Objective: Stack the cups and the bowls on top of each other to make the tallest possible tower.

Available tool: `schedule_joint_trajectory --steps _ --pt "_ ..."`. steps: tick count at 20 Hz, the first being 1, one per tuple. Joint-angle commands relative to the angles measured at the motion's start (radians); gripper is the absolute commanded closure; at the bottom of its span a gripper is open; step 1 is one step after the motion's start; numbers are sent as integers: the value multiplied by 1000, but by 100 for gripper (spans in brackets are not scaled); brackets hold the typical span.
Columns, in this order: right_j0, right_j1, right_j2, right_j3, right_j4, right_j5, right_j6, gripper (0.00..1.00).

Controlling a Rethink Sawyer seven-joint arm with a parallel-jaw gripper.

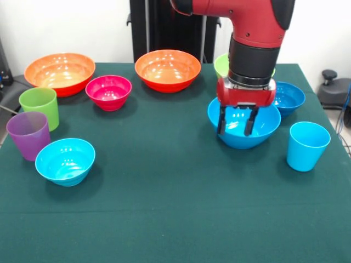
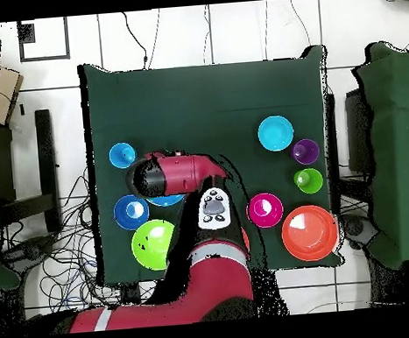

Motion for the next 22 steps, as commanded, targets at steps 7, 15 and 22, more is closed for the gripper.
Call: schedule_joint_trajectory --steps 7,15,22 --pt "55 49 54 69 -47 -56 113 0" --pt "9 -60 104 164 -45 21 66 0" --pt "-17 -78 131 188 -46 26 47 0"
